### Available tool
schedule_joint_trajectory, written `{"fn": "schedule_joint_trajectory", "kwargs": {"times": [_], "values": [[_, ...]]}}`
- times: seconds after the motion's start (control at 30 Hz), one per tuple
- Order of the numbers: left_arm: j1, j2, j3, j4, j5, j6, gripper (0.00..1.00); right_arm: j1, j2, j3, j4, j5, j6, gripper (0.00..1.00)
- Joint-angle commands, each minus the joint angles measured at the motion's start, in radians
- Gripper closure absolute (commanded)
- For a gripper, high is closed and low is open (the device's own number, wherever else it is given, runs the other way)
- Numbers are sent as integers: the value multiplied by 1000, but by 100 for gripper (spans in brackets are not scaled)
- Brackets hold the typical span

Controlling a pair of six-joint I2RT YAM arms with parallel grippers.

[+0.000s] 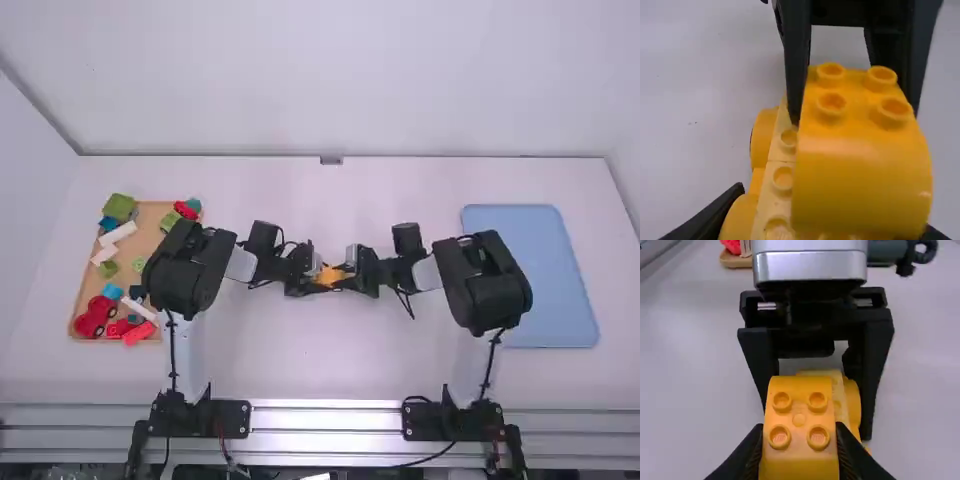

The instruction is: Assemble lego blocks to make yellow taxi

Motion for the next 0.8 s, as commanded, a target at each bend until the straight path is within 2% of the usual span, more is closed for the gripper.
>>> {"fn": "schedule_joint_trajectory", "kwargs": {"times": [0.0,0.17,0.4,0.53,0.63,0.77], "values": [[-6,37,-29,-34,-136,-34,91,-8,29,-14,-6,8,-2,100],[-6,37,-26,-36,-136,-34,91,6,29,16,-4,4,9,100],[-6,37,-29,-31,-136,-34,91,-2,29,102,-87,-12,26,100],[-6,37,-29,-34,-138,-34,91,-14,27,185,-246,13,-16,100],[-6,37,-28,-31,-139,-34,92,5,27,194,-397,31,-161,100],[-6,37,-21,-37,-138,-34,91,26,27,177,-450,55,-185,100]]}}
